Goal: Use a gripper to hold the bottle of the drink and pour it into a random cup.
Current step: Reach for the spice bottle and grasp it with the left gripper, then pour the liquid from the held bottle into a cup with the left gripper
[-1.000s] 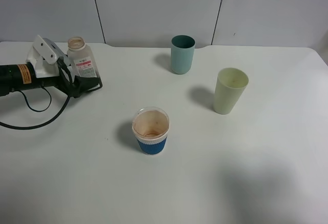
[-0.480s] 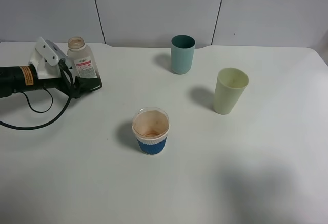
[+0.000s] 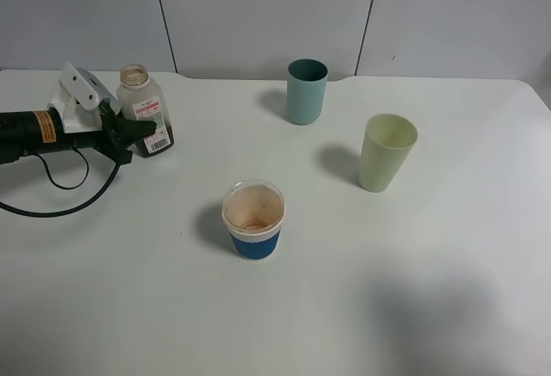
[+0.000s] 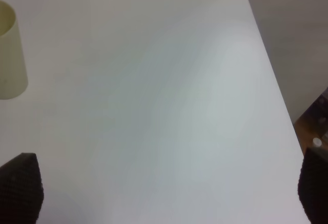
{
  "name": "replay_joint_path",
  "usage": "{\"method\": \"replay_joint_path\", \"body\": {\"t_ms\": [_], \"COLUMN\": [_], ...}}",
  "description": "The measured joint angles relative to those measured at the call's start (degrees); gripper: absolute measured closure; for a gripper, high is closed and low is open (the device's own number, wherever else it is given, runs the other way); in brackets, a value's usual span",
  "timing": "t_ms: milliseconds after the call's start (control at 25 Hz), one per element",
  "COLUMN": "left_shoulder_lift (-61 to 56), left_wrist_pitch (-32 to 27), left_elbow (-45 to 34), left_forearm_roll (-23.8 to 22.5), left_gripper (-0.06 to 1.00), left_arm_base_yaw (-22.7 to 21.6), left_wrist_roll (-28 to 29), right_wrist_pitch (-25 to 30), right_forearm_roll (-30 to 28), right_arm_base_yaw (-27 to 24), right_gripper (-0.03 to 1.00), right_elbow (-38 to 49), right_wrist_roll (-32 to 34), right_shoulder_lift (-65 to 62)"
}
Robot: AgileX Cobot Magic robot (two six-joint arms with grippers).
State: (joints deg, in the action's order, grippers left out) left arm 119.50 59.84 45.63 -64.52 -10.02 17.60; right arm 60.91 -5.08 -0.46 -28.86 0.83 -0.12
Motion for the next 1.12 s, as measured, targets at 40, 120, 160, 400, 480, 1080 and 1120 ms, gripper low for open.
{"method": "replay_joint_path", "body": {"t_ms": [40, 120, 160, 400, 480, 1080, 1120], "left_shoulder_lift": [0.0, 0.0, 0.0, 0.1, -0.39, -16.6, -17.35], "left_wrist_pitch": [0.0, 0.11, 0.2, 0.93, 0.58, -24.4, -26.27], "left_elbow": [0.0, 0.0, 0.0, 0.0, 0.0, -0.16, -0.16], "left_forearm_roll": [0.0, 0.0, 0.0, 0.0, 0.0, 30.67, 34.8], "left_gripper": [0.65, 0.65, 0.65, 0.65, 0.65, 0.65, 0.65], "left_arm_base_yaw": [0.0, 0.0, 0.0, 0.0, 0.08, 11.07, 12.14], "left_wrist_roll": [0.0, 0.0, 0.0, 6.2, 8.3, -6.47, -10.31], "right_wrist_pitch": [0.0, 0.0, 0.0, 0.0, 0.0, 0.0, 0.0], "right_forearm_roll": [0.0, 0.0, 0.0, 0.0, 0.0, 0.0, 0.0], "right_arm_base_yaw": [0.0, 0.0, 0.0, 0.0, 0.0, 0.0, 0.0], "right_gripper": [-0.02, -0.02, -0.02, -0.02, -0.02, -0.02, -0.02], "right_elbow": [0.0, 0.0, 0.0, 0.0, 0.0, 0.0, 0.0], "right_wrist_roll": [0.0, 0.0, 0.0, 0.0, 0.0, 0.0, 0.0], "right_shoulder_lift": [0.0, 0.0, 0.0, 0.0, 0.0, 0.0, 0.0]}}
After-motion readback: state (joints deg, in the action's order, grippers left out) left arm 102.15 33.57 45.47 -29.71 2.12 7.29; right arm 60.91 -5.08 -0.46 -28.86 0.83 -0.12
